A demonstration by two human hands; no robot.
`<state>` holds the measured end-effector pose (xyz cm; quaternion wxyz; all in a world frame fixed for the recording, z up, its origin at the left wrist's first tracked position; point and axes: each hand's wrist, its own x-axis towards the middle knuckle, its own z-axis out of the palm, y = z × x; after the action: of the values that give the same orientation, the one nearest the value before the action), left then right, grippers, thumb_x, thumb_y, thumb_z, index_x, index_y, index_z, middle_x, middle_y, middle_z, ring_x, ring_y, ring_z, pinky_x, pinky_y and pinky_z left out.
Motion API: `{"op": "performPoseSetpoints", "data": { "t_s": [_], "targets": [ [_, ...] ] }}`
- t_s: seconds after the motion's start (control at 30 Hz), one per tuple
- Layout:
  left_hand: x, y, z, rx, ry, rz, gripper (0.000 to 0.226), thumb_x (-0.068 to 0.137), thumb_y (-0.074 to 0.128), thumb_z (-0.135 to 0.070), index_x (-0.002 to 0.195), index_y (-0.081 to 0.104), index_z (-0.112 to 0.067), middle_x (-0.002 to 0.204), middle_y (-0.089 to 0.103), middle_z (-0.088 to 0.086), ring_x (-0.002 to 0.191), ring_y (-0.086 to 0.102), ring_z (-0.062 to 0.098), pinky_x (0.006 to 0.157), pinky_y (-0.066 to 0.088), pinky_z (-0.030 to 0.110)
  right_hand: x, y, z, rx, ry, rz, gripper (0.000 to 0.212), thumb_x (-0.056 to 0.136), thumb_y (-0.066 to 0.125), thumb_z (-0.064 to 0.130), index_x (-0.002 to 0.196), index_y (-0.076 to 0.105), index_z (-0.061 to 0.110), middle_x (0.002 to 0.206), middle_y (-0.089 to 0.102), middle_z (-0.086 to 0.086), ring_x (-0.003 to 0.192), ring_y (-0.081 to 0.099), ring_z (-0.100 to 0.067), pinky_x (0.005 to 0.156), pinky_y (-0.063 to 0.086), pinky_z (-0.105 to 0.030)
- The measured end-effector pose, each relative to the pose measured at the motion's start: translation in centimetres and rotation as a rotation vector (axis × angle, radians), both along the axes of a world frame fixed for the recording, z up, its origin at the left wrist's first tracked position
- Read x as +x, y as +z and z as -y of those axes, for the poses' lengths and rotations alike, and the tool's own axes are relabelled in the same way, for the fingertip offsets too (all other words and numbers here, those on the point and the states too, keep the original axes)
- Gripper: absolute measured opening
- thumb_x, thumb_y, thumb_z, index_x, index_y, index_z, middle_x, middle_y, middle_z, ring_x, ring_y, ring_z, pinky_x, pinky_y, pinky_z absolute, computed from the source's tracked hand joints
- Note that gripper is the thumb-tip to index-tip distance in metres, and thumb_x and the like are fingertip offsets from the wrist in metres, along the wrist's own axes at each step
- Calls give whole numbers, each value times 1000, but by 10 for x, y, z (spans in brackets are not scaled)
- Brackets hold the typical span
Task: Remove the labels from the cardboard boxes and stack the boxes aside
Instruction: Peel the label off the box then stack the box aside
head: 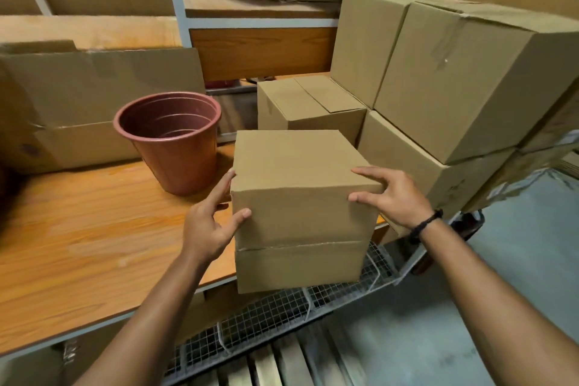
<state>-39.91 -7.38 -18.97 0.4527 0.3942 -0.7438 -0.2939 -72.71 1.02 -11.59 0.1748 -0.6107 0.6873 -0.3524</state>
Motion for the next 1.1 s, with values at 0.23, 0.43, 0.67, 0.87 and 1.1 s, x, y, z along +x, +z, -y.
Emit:
{"op": "performPoseSetpoints", "data": {
  "t_s": [0.23, 0.43, 0.67, 0.87, 1.1],
  "targets": [
    [-13, -11, 11, 51, -14, 24, 85, 81, 51, -62, 144, -7, -62, 143, 43, -7, 124, 50, 15, 95, 52, 41, -5, 22, 33, -3, -14, 116, 67, 64, 80, 44, 127, 58, 36, 127, 57, 17, 122, 49, -9, 102, 46, -38],
    [-13, -11, 25, -7, 11, -7, 76, 84, 48, -58, 141, -2, -67, 146, 39, -6, 130, 46, 19, 107, 42, 45, -6, -23, 0, -95, -48, 468, 104, 51, 84, 59, 136, 25, 51, 140, 42, 1, 106, 57, 5, 76, 54, -16],
    [-34, 1, 11, -121, 65, -36, 80, 86, 64, -41, 153, 21, -35, 138, 45, -7, 121, 51, 4, 88, 51, 16, 2, -56, -19, -188, -191, 122, 88, 88, 65, 36, 150, 4, 46, 130, 46, 14, 107, 59, -16, 95, 49, -32],
    [-84, 24, 0, -62, 23, -80, 83, 81, 63, -50, 151, 32, -19, 139, 51, -5, 116, 49, -12, 79, 48, 6, -54, -26, -7, -247, -245, -49, 55, 92, 63, 20, 140, 42, 36, 126, 51, 17, 112, 52, -5, 95, 39, -18],
    [-113, 5, 13, 121, -272, -55, 62, 77, 69, -51, 136, 52, -41, 162, 18, 3, 143, 34, 17, 111, 40, 38, -101, -5, 44, -55, -233, -94, 39, 96, 56, 30, 135, 55, 30, 138, 55, 8, 129, 50, -13, 108, 39, -32]
  ]
}}
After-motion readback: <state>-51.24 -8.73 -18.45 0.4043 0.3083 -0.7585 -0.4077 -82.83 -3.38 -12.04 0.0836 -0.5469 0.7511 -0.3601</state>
